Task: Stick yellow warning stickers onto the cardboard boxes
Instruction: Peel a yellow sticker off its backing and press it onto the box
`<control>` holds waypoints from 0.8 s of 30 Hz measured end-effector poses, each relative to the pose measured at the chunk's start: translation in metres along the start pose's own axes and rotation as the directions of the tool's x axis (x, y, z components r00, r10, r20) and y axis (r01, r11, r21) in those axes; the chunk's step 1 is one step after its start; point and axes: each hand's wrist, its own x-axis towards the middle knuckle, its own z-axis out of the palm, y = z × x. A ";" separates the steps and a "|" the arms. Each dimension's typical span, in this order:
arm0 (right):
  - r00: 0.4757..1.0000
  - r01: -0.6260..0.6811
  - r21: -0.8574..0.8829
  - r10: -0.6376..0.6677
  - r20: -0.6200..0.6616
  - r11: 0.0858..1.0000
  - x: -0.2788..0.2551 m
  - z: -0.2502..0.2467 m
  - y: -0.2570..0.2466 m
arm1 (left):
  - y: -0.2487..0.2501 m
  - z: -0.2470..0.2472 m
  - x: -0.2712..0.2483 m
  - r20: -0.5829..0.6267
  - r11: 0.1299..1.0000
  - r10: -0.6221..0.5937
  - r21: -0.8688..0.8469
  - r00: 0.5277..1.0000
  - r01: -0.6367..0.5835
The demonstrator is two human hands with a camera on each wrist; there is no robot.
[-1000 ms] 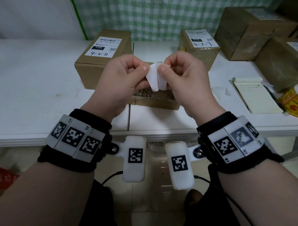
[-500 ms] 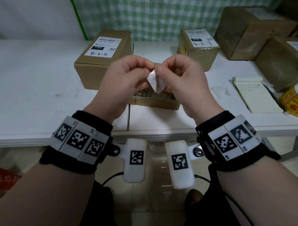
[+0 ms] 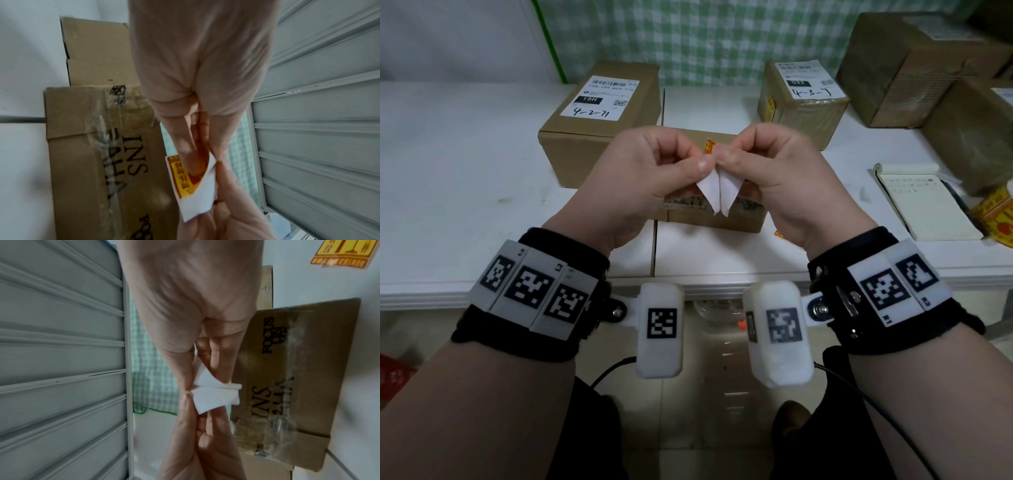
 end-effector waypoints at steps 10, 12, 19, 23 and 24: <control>0.999 -0.052 0.122 0.053 -0.012 0.991 0.003 -0.004 -0.002 | 0.001 0.002 0.000 0.008 0.985 -0.046 -0.164 0.999 0.047; 0.997 -0.067 0.156 0.071 -0.020 0.985 0.003 -0.003 -0.002 | 0.003 0.004 0.000 -0.004 0.976 -0.048 -0.212 0.999 0.046; 0.998 -0.040 -0.015 0.040 -0.047 0.999 0.001 -0.001 -0.004 | 0.006 0.003 0.000 -0.052 0.995 -0.042 -0.091 0.998 0.037; 0.996 0.070 -0.253 -0.082 -0.038 0.965 0.001 0.003 -0.001 | 0.006 0.002 0.000 -0.038 0.998 -0.055 -0.035 0.998 0.054; 0.993 0.100 -0.294 -0.114 -0.031 0.950 0.001 0.004 -0.001 | 0.007 0.002 0.000 -0.024 0.996 -0.068 -0.058 0.997 0.067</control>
